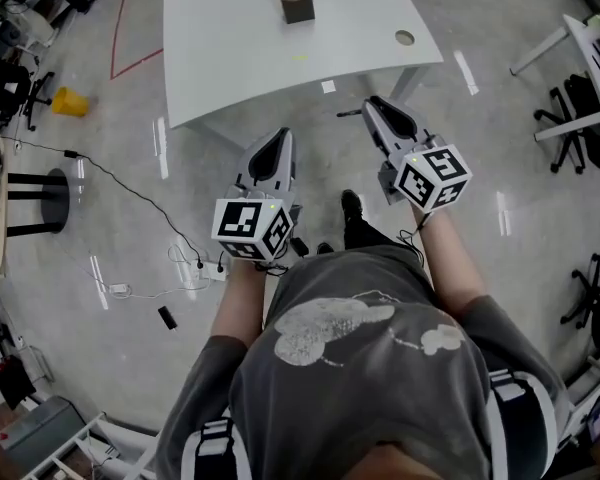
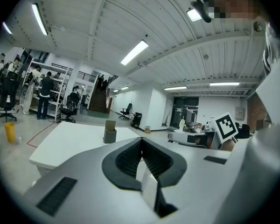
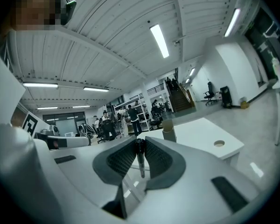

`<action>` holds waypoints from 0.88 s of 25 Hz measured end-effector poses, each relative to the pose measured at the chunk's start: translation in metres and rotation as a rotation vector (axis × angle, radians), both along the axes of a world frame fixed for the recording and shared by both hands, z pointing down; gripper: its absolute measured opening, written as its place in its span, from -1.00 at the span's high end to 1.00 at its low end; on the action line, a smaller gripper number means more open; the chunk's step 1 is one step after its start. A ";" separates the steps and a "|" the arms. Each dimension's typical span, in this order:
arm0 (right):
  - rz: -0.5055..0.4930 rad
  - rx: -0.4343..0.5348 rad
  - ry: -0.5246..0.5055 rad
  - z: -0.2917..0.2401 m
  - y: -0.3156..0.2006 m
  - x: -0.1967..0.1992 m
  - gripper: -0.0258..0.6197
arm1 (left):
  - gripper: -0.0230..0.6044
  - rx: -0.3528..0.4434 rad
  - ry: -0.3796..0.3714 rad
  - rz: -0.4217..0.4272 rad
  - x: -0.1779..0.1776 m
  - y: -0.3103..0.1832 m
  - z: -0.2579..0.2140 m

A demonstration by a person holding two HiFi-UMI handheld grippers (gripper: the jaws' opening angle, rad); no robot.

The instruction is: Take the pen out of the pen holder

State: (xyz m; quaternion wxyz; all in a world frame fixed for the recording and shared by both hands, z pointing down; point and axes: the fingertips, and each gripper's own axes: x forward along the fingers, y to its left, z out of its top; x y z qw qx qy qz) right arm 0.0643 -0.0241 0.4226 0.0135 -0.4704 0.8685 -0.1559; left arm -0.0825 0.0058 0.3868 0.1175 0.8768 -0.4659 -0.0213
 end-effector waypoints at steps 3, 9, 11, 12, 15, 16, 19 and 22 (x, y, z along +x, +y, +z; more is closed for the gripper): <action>0.010 0.008 0.012 0.000 0.017 -0.003 0.73 | 0.90 -0.001 0.003 0.013 -0.003 0.016 0.003; 0.024 0.010 0.028 0.003 0.046 -0.002 0.73 | 0.90 0.005 0.005 0.046 0.002 0.039 0.006; 0.027 0.015 0.028 0.003 0.055 0.000 0.73 | 0.90 0.008 0.005 0.053 0.005 0.046 0.007; 0.029 0.017 0.027 0.003 0.059 0.001 0.73 | 0.90 0.008 0.005 0.057 0.007 0.050 0.008; 0.034 0.019 0.024 0.003 0.070 0.003 0.73 | 0.90 0.004 0.003 0.065 0.009 0.060 0.009; 0.035 0.019 0.023 0.004 0.073 0.004 0.73 | 0.90 0.002 0.002 0.067 0.010 0.064 0.010; 0.040 0.015 0.020 0.007 0.081 0.004 0.73 | 0.90 0.000 0.003 0.069 0.011 0.070 0.012; 0.048 0.012 0.014 0.007 0.087 0.002 0.73 | 0.90 0.001 0.009 0.068 0.009 0.076 0.012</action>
